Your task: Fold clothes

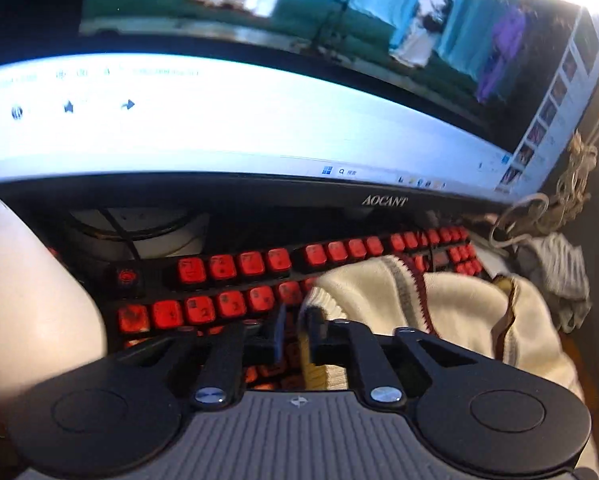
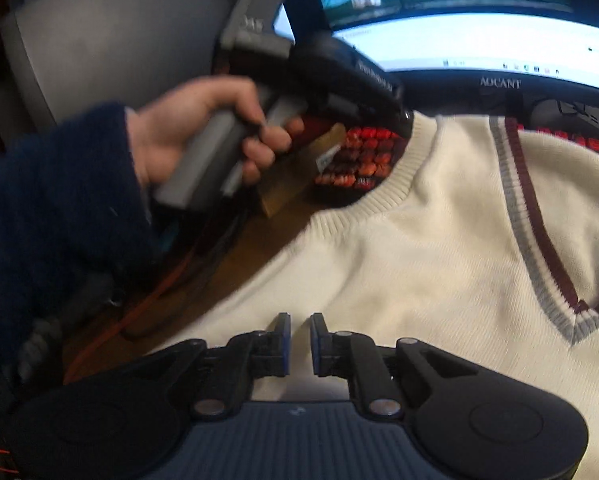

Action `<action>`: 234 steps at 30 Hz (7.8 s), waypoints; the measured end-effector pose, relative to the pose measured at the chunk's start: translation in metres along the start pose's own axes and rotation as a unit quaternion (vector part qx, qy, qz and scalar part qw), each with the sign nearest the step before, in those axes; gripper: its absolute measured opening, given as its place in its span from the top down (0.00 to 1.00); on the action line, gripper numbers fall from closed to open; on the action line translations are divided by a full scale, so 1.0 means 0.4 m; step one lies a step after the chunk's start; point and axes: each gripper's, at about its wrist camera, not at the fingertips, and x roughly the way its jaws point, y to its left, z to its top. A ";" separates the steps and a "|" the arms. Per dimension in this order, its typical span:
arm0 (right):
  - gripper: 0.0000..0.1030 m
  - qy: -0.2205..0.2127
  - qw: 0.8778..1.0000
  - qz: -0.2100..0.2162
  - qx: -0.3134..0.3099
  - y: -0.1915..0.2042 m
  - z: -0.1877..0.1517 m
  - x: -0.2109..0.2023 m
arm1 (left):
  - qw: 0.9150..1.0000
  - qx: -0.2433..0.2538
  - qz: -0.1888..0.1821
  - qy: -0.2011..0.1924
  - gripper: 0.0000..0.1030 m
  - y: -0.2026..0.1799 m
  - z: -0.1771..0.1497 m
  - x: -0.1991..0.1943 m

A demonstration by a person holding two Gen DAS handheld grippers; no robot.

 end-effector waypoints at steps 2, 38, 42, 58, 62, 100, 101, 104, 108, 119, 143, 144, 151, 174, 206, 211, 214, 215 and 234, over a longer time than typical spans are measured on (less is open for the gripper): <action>0.90 0.008 1.000 -0.004 0.001 -0.001 -0.005 0.013 | 0.999 0.029 0.025 0.002 0.66 -0.009 0.004 -0.027; 0.93 -0.014 1.000 0.001 0.003 -0.012 -0.027 0.004 | 0.991 0.025 0.117 0.065 0.98 -0.039 -0.327 -0.232; 0.93 -0.017 1.000 -0.007 -0.009 -0.002 -0.028 0.003 | 0.992 0.029 0.116 0.044 0.96 -0.051 -0.333 -0.259; 0.93 -0.021 1.000 -0.011 0.003 0.001 -0.035 -0.004 | 0.998 0.012 0.055 0.001 0.96 -0.124 -0.349 -0.187; 0.93 -0.016 1.000 -0.006 0.002 -0.003 -0.038 -0.015 | 0.998 0.002 0.060 0.001 0.95 -0.112 -0.362 -0.190; 0.86 -0.119 0.986 -0.117 0.007 -0.191 0.285 0.009 | 0.998 0.034 0.047 -0.011 0.74 -0.156 -0.403 -0.202; 0.81 -0.117 0.987 -0.111 0.020 -0.201 0.273 -0.030 | 0.998 0.031 0.044 -0.007 0.74 -0.159 -0.398 -0.202; 0.77 -0.103 0.987 -0.114 0.054 -0.242 0.200 -0.151 | 0.999 0.024 0.028 -0.006 0.74 -0.176 -0.380 -0.207; 0.77 -0.085 0.986 -0.121 0.076 -0.271 0.071 -0.289 | 0.998 0.062 0.022 -0.013 0.72 -0.232 -0.362 -0.201; 0.76 -0.063 0.969 -0.228 0.065 -0.230 -0.253 -0.429 | 0.991 0.119 0.064 -0.015 0.70 -0.245 -0.400 -0.158; 0.75 -0.065 0.987 -0.137 0.049 -0.091 -0.302 -0.449 | 0.986 0.126 0.107 0.025 0.74 -0.209 -0.435 -0.259; 0.75 -0.079 0.985 -0.143 0.050 -0.112 -0.293 -0.471 | 0.986 0.130 0.099 0.023 0.74 -0.227 -0.430 -0.253; 0.75 -0.068 0.956 -0.281 -0.048 -0.272 -0.222 -0.467 | 0.985 0.168 0.046 0.017 0.73 -0.369 -0.402 -0.182; 0.75 0.007 0.886 -0.295 -0.358 -0.300 -0.195 -0.266 | 0.997 0.065 -0.026 0.009 0.70 -0.303 -0.414 -0.160; 0.94 -0.174 0.983 -0.040 0.046 -0.442 0.025 -0.333 | 0.997 0.077 -0.026 0.004 0.69 -0.312 -0.422 -0.161; 0.94 -0.136 0.976 -0.170 0.009 -0.476 0.077 -0.371 | 0.996 0.087 -0.024 0.003 0.69 -0.316 -0.423 -0.160; 0.92 -0.081 0.970 -0.227 -0.021 -0.508 0.065 -0.360 | 0.996 0.086 -0.024 0.003 0.69 -0.314 -0.423 -0.159; 0.88 -0.072 0.968 -0.237 -0.027 -0.513 0.054 -0.357 | 0.996 0.086 -0.024 0.003 0.69 -0.313 -0.422 -0.159; 0.83 -0.039 0.948 -0.301 -0.097 -0.431 -0.026 -0.362 | 0.996 0.093 -0.017 0.003 0.69 -0.317 -0.421 -0.159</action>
